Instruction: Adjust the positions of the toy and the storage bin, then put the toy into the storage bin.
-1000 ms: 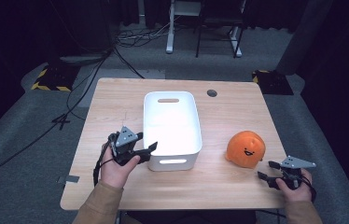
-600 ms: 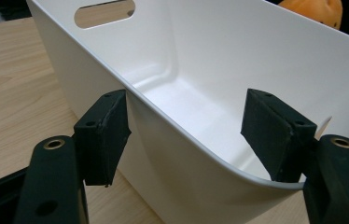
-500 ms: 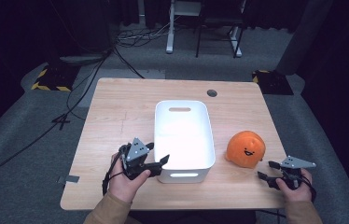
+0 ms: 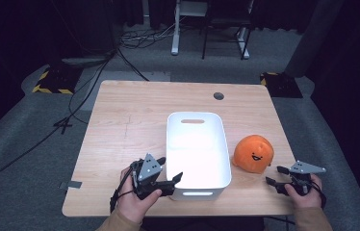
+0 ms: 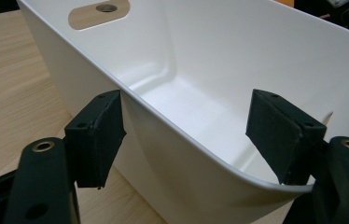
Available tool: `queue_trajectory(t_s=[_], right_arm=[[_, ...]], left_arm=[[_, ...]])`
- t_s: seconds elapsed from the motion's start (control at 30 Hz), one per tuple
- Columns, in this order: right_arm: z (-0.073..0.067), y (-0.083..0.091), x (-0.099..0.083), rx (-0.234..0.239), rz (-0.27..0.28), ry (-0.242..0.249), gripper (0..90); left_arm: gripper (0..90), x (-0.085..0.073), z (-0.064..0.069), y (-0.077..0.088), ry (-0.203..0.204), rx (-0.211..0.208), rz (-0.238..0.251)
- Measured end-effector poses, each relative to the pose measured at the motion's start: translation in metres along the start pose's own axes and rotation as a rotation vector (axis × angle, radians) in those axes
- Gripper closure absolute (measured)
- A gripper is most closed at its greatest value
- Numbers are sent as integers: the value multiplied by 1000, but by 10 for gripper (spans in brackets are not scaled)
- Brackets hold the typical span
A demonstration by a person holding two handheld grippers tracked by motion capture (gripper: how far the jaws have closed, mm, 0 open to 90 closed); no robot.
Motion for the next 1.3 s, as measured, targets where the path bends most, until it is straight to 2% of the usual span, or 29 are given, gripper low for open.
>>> queue_trajectory(t_s=[0.33, 0.43, 0.5, 0.63, 0.87, 0.97, 1.2, 1.3], right_arm=[[0, 0, 0, -1, 1, -2, 269], [0, 0, 0, 1, -1, 2, 269], [0, 0, 0, 0, 1, -1, 269], [0, 0, 0, 1, 0, -2, 269], [0, -1, 0, 2, 0, 4, 268], [0, -1, 0, 2, 1, 4, 268], [0, -1, 0, 2, 1, 4, 268], [0, -1, 0, 2, 1, 5, 269]], left_arm=[[267, -9, 15, 6, 5, -10, -5], [236, -8, 16, 9, 4, -28, -3], [170, -6, 16, 11, 11, -42, 4], [182, 2, 11, 16, 3, -30, 31], [189, 14, -8, 26, 3, 13, 67], [191, 17, -21, 29, 10, 54, 78], [194, 18, -53, 35, -6, 128, 71], [193, 15, -70, 36, 9, 163, 60]])
Point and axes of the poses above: each handheld gripper's, and its own axes: y roughly backward along the jaws, x roughly out of its top, z roughly to its right, the point moved 6 cm from there along -y, roughly forward along the jaws, and after that the axes turned 13 degrees about y, right-handed, at the moved point
